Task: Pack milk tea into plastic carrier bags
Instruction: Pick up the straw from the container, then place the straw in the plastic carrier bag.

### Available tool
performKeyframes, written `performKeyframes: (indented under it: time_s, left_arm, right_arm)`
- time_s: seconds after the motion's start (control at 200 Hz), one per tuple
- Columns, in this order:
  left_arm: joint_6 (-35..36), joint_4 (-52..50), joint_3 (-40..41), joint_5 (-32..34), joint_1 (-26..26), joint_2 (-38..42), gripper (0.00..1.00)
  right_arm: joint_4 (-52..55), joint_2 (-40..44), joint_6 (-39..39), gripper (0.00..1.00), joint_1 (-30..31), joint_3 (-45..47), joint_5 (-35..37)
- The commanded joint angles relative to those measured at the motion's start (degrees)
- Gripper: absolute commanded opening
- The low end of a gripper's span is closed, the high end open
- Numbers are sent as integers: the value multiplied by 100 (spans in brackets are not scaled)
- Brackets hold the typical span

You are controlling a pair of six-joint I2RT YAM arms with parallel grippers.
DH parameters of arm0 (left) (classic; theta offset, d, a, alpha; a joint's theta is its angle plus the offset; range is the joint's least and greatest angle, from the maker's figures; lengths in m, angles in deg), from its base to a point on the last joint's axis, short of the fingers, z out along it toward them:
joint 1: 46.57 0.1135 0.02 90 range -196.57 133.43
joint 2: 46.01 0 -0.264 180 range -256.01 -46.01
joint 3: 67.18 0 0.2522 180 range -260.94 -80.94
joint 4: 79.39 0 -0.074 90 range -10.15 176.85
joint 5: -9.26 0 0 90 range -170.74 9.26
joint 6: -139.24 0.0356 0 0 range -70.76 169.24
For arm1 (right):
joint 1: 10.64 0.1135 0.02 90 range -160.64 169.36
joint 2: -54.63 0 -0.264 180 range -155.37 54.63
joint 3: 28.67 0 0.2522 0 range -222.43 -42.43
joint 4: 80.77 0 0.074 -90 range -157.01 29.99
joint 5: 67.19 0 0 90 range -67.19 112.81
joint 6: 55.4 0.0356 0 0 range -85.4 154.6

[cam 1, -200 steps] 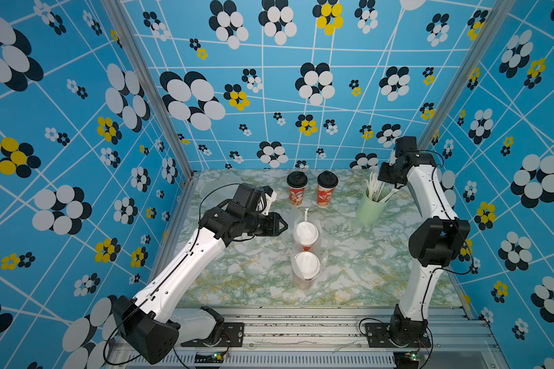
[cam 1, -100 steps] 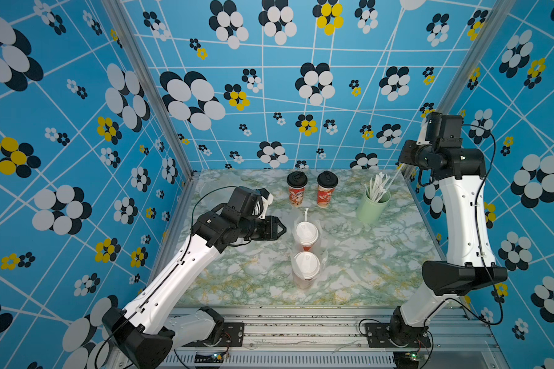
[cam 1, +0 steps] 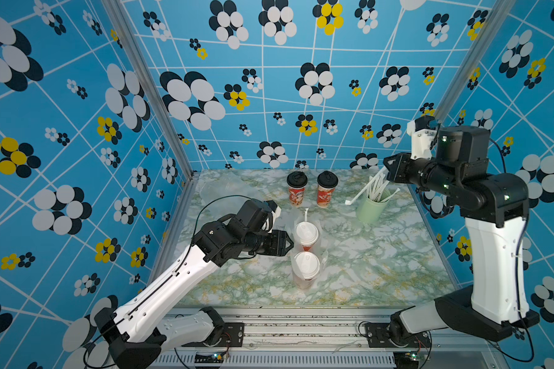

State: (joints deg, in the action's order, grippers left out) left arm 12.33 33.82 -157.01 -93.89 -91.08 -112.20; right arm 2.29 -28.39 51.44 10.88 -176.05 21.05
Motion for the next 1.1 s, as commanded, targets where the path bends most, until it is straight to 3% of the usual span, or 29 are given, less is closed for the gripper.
performKeyframes:
  time_s: [0.0,0.155,0.315,0.49,0.67,1.1]
  left_arm:
    - [-260,-163,91,216,-228,-5,59]
    - [-415,-26,330,166,-467,3,54]
    - [-569,219,567,33,-600,86,44]
    - [-699,400,697,-40,-750,237,17]
    - [-827,560,856,-263,-882,351,1]
    - [-985,714,970,-277,-977,468,0]
  right_arm:
    - [181,84,363,0,715,23,-465]
    - [84,140,493,0,1924,448,-72]
    - [-532,425,785,0,2572,1681,176]
    - [-784,560,913,0,3000,2435,384]
    - [-901,650,955,0,3238,2831,620]
    - [-1351,831,1107,0,3476,3521,305]
